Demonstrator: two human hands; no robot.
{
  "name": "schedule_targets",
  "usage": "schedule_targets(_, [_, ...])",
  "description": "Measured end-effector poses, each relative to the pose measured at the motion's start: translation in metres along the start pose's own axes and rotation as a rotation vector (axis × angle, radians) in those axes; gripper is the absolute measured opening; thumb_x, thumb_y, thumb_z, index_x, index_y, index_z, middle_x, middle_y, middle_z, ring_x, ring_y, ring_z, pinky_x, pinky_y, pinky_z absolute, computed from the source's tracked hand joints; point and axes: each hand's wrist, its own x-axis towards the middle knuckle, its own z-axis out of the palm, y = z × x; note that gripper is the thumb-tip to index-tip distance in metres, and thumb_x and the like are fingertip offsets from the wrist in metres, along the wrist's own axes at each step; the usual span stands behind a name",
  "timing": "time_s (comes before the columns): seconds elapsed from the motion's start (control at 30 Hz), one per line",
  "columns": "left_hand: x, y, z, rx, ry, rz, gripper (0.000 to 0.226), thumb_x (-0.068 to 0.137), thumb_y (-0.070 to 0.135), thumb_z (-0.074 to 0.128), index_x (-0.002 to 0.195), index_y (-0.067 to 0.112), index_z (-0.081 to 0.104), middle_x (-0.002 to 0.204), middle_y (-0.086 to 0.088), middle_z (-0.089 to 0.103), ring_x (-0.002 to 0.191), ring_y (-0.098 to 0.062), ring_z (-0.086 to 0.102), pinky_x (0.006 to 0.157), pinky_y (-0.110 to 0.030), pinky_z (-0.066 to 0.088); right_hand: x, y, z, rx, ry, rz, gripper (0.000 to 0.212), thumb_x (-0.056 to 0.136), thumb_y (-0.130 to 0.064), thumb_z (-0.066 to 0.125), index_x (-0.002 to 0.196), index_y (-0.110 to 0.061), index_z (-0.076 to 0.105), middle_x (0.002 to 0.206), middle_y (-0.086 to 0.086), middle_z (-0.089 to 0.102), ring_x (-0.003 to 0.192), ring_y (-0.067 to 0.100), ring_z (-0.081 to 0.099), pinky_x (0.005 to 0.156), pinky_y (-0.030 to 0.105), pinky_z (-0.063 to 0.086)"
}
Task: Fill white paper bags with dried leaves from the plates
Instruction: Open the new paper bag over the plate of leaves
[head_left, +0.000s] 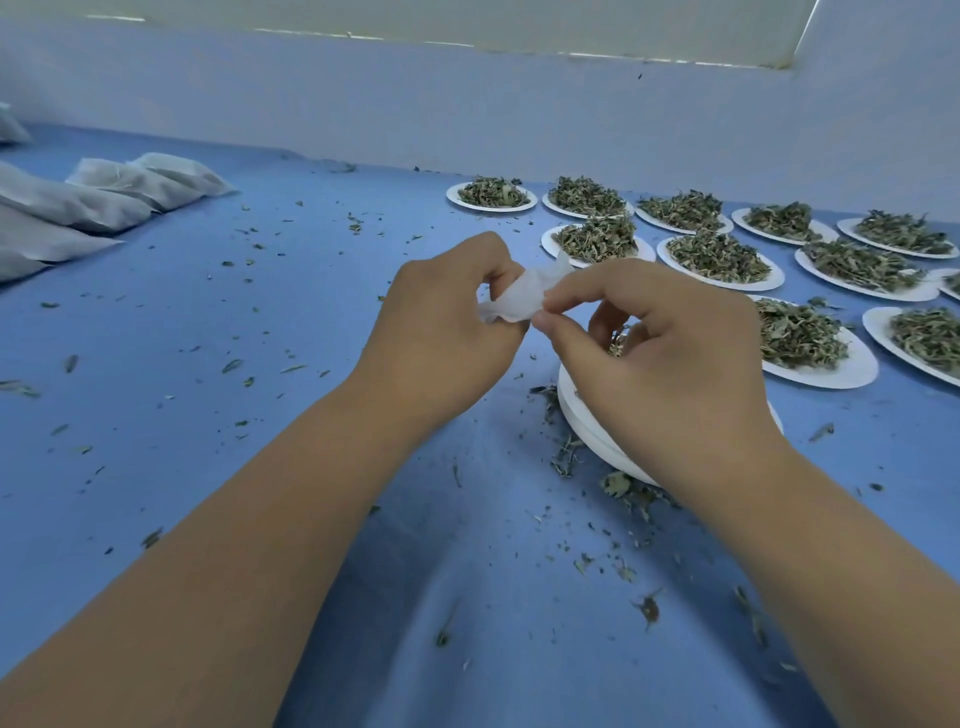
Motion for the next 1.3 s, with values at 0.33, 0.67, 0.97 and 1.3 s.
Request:
schedule_targets(0.33, [-0.001, 0.000, -0.002, -0.076, -0.211, -0.034, 0.055, 0.078, 0.023, 0.067, 0.126, 0.039, 0.046, 0.084, 0.033, 0.056, 0.079, 0.006, 0.054, 0.062, -0.008, 0.039, 0.001, -0.007, -0.006, 0.166, -0.136, 0.064, 0.015, 0.083, -0.030, 0.077, 0.093, -0.035, 0.067, 0.092, -0.023, 0.068, 0.063, 0.007, 0.062, 0.058, 0.009, 0.037])
schedule_targets(0.67, [-0.002, 0.008, 0.002, 0.131, -0.180, 0.174, 0.031, 0.074, 0.033, 0.059, 0.104, 0.034, 0.054, 0.097, 0.017, 0.054, 0.095, -0.003, 0.051, 0.077, -0.013, 0.038, 0.000, -0.007, -0.008, 0.043, -0.346, 0.026, 0.021, 0.089, -0.031, 0.072, 0.077, -0.014, 0.068, 0.087, -0.007, 0.066, 0.067, 0.000, 0.056, 0.059, 0.011, 0.036])
schedule_targets(0.97, [-0.006, 0.007, -0.002, -0.081, -0.315, 0.122, 0.106, 0.076, 0.027, 0.076, 0.155, 0.047, 0.008, 0.148, 0.021, 0.037, 0.137, -0.003, 0.038, 0.104, -0.028, 0.039, -0.002, -0.008, -0.008, -0.051, -0.335, 0.020, 0.019, 0.086, -0.040, 0.067, 0.075, -0.029, 0.056, 0.075, -0.012, 0.051, 0.080, -0.002, 0.051, 0.065, 0.008, 0.033])
schedule_targets(1.3, [-0.011, 0.014, 0.003, -0.221, -0.420, 0.150, 0.083, 0.079, 0.021, 0.065, 0.154, 0.026, 0.031, 0.119, 0.008, 0.062, 0.106, -0.006, 0.062, 0.090, -0.022, 0.050, -0.001, -0.011, -0.010, -0.073, -0.487, -0.024, 0.026, 0.084, -0.042, 0.056, 0.064, -0.027, 0.051, 0.079, -0.014, 0.055, 0.079, 0.000, 0.049, 0.063, 0.013, 0.035])
